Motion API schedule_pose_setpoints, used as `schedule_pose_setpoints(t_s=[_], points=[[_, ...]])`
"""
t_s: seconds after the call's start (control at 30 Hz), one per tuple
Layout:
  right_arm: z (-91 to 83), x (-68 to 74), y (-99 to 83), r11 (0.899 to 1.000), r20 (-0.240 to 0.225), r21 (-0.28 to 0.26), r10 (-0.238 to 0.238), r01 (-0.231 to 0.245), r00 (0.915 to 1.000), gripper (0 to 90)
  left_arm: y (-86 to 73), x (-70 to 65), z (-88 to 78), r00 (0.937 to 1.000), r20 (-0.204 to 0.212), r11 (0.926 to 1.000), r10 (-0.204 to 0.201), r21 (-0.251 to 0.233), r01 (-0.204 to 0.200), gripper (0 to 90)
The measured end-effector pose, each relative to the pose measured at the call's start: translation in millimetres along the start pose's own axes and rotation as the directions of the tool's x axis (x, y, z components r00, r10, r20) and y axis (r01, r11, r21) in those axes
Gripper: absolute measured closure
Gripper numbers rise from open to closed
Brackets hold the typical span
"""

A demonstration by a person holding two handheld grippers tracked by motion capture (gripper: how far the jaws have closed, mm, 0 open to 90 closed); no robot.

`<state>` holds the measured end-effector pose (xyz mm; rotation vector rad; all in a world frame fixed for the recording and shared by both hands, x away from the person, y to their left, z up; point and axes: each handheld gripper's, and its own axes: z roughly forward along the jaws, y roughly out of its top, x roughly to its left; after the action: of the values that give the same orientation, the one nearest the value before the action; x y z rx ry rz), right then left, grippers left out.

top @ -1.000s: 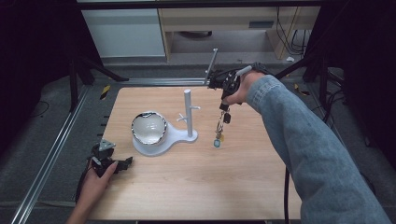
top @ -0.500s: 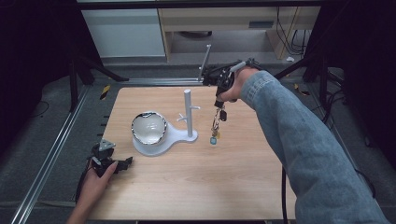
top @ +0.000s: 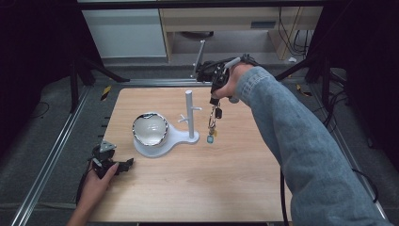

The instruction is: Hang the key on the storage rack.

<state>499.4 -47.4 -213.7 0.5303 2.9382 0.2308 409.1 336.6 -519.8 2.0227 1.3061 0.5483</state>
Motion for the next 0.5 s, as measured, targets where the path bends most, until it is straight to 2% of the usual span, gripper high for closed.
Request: schedule_pose_setpoints(t_s=[0.33, 0.5], points=[[-5.9, 2.4, 13.5, 1.0, 0.002, -0.017, -0.01, 0.01, 0.9999, 88.6, 0.0, -0.1, -0.1, 1.0, -0.001, 1.0, -0.002, 0.002, 0.002, 0.0], [-1.5, -0.2, 20.8, 1.0, 0.002, -0.016, -0.008, 0.008, 1.0, 88.6, 0.0, -0.1, 0.0, 1.0, 0.0, 1.0, -0.002, 0.0, 0.002, 0.0]])
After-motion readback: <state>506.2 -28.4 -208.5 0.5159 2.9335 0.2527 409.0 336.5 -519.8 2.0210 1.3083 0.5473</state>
